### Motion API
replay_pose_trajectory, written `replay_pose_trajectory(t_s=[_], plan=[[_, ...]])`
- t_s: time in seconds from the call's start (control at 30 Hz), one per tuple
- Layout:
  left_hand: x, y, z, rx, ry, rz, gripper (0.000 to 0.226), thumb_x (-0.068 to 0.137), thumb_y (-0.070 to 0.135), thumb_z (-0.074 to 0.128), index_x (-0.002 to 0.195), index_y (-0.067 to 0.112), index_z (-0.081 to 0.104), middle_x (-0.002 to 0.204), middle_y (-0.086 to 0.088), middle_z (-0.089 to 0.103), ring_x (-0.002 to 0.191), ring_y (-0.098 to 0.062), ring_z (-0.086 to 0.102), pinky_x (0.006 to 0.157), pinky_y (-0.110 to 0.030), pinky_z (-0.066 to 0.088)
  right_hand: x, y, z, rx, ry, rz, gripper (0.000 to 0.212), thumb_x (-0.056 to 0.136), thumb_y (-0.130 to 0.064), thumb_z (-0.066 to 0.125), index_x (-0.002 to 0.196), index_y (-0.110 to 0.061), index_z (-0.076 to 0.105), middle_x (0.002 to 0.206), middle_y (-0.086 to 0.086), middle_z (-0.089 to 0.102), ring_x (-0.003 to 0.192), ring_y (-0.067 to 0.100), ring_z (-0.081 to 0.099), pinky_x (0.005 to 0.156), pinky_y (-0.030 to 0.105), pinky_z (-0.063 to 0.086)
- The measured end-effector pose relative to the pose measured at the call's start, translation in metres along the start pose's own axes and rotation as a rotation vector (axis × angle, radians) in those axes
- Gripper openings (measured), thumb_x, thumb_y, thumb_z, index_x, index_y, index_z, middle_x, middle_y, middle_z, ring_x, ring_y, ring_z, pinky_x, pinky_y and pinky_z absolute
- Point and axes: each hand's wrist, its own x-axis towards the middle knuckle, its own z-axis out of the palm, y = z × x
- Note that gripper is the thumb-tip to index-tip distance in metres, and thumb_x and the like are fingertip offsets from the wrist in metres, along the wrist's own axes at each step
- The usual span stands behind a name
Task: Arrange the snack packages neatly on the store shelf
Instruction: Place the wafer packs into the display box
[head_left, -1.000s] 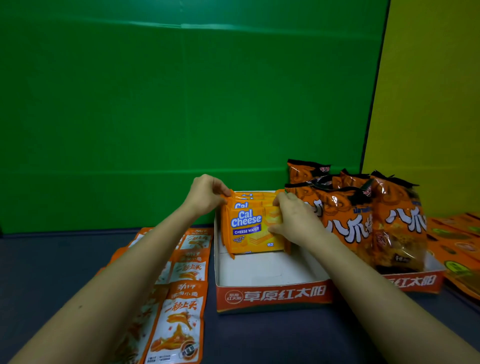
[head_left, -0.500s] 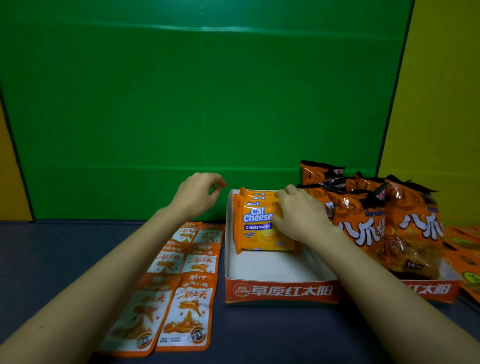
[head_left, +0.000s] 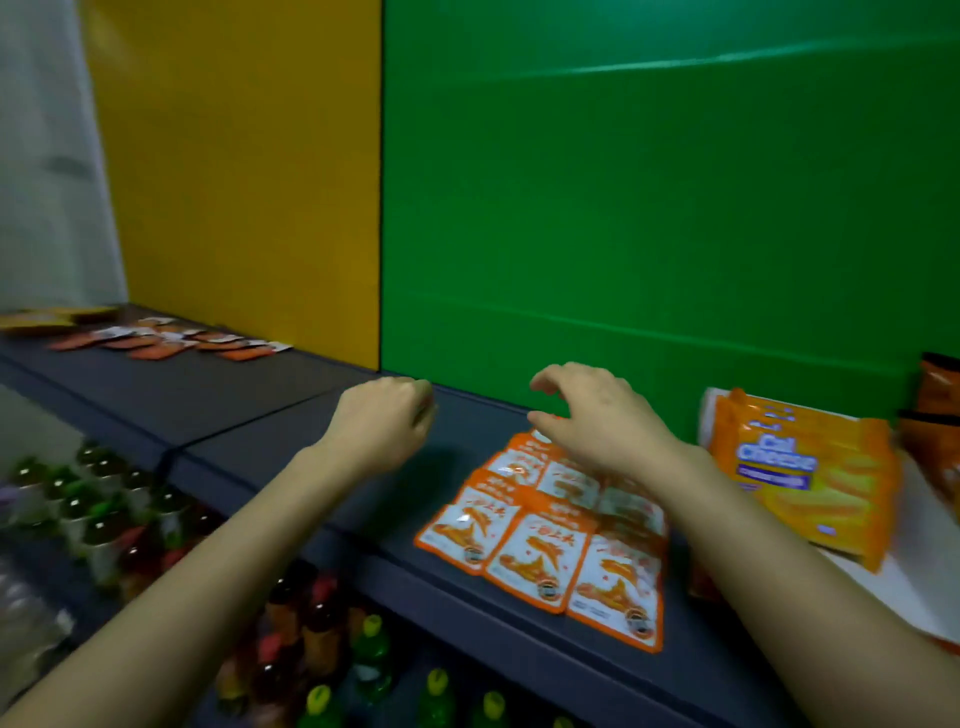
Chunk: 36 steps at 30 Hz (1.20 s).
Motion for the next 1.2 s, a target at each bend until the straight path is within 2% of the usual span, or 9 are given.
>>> replay_pose_trajectory(t_s=[0.3,0.63,0.8,0.97,1.2], plan=[[-0.072,-0.163,-0.034,0.089,-0.091,-0.183,0.029,0.096,0.036,0.040,0.110,0.018,0.057,0.116,-0.004,0.063,0.105,-0.028,0.058,0.075,-0.032,0.043,0.055,-0.150,0.064,0.112,-0.101,-0.182,0.039,0.090,-0.039,0.052,0.126,-0.025,0.051,0.131,-0.001,0.054,0.120,0.024,0.051,0.099,0.042,0.044],[-0.143,-0.361,-0.076,0.195,-0.116,-0.299,0.029,0.094,0.039,0.043,0.112,0.021,0.056,0.117,0.000,0.063,0.107,-0.025,0.058,0.076,-0.032,0.044,0.123,-0.339,0.141,0.292,-0.139,-0.173,0.037,0.090,-0.037,0.054,0.124,-0.024,0.053,0.127,-0.002,0.057,0.116,0.020,0.054,0.094,0.036,0.047],[-0.153,-0.440,-0.082,0.199,-0.108,-0.374,0.030,0.093,0.043,0.043,0.111,0.023,0.057,0.115,0.000,0.065,0.103,-0.024,0.061,0.079,-0.035,0.047,0.169,-0.410,0.164,0.337,-0.169,-0.183,0.035,0.089,-0.037,0.055,0.122,-0.024,0.054,0.126,-0.001,0.058,0.116,0.020,0.055,0.094,0.036,0.048],[-0.150,-0.505,-0.072,0.197,-0.084,-0.408,0.031,0.094,0.042,0.043,0.113,0.024,0.058,0.115,0.003,0.064,0.104,-0.020,0.060,0.079,-0.031,0.046,0.219,-0.469,0.195,0.382,-0.185,-0.207,0.034,0.089,-0.036,0.056,0.120,-0.024,0.056,0.124,-0.001,0.059,0.115,0.021,0.055,0.093,0.037,0.049],[-0.115,-0.606,-0.044,0.206,-0.060,-0.425,0.031,0.094,0.041,0.043,0.114,0.023,0.058,0.116,0.004,0.063,0.107,-0.020,0.058,0.078,-0.030,0.044,0.314,-0.531,0.246,0.441,-0.215,-0.206,0.033,0.089,-0.034,0.058,0.118,-0.020,0.058,0.121,0.001,0.061,0.112,0.018,0.056,0.093,0.034,0.047]])
